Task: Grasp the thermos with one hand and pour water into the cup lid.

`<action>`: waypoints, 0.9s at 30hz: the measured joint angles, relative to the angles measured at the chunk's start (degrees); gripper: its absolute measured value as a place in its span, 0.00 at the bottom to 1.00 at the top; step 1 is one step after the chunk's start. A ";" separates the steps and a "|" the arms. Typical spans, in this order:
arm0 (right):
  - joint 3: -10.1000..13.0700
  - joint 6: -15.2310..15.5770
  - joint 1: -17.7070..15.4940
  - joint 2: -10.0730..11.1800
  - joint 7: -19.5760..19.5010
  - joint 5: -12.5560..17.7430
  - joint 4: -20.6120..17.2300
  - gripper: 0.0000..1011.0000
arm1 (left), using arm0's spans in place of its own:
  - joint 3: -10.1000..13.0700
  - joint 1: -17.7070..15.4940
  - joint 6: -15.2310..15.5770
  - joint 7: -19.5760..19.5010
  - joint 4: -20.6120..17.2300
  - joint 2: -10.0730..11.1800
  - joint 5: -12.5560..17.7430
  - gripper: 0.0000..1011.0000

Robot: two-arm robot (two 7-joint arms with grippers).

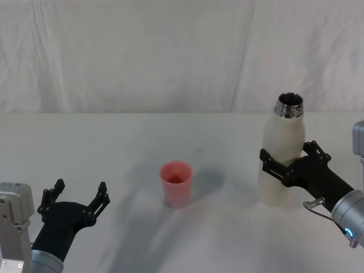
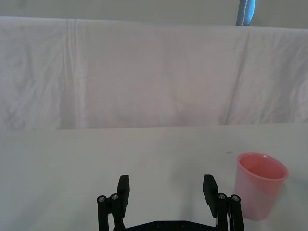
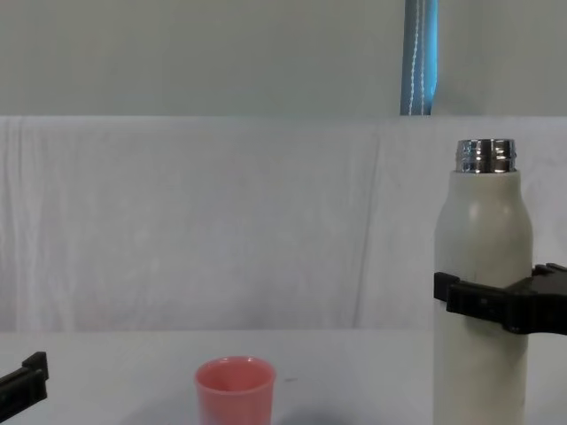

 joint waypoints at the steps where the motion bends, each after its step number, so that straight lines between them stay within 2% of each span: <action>1: -0.08 0.00 0.01 0.00 -0.04 0.05 0.00 0.95 | 0.00 0.00 0.00 0.00 0.00 0.00 0.00 0.99; 10: -1.01 -0.53 0.87 -0.37 -0.51 0.18 1.50 0.95 | 0.00 0.00 0.00 0.00 0.00 0.00 0.00 0.99; 27: -2.21 -1.71 3.26 -2.61 -2.06 -0.59 5.91 0.95 | 0.00 0.00 0.00 0.00 0.00 0.00 0.00 0.99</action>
